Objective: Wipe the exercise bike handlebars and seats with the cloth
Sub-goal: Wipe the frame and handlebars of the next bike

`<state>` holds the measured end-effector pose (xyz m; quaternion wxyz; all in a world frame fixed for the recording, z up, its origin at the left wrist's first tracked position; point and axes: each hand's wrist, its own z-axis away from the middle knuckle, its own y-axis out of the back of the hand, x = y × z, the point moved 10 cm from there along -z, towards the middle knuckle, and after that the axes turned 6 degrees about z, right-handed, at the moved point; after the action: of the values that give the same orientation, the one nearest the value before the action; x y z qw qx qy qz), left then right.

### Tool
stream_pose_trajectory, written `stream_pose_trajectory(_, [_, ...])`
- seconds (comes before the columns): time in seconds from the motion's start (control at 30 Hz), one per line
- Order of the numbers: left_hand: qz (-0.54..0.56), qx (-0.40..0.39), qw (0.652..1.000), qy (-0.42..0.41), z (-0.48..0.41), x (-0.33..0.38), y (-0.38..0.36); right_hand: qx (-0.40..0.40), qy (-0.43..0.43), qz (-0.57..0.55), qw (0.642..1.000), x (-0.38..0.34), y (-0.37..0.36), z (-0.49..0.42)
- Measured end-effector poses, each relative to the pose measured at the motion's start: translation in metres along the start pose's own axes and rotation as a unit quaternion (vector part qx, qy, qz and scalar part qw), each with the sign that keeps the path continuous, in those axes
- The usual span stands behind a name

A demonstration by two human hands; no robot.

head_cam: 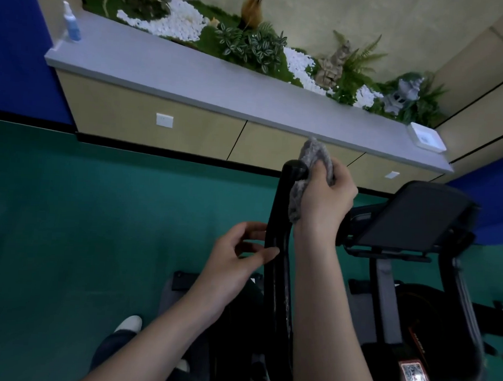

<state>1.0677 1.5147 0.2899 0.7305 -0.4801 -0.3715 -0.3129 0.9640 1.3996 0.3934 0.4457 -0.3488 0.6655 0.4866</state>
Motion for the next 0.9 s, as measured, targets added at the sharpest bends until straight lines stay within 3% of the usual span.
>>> stream_pose_trajectory(0.13, [0.004,-0.003,1.0,-0.006,0.0,0.002,0.0,-0.146,-0.081,-0.087,0.982,0.017,-0.019,0.007])
stream_pose_trajectory(0.27, [0.002,-0.007,1.0,-0.011,0.0,0.003,-0.001,-0.202,-0.111,-0.104,0.967,0.033,-0.021,0.018])
stream_pose_trajectory(0.4, [0.012,0.003,1.0,-0.013,0.001,0.003,-0.001,-0.217,-0.108,-0.064,0.968,0.043,-0.016,0.028])
stream_pose_trajectory(0.57, [0.005,0.005,1.0,-0.019,0.002,0.005,-0.001,-0.233,-0.119,-0.128,0.957,0.029,-0.027,0.021])
stream_pose_trajectory(0.9, [0.007,0.023,1.0,-0.019,0.006,0.003,0.001,-0.262,-0.135,-0.091,0.951,0.06,-0.013,0.051])
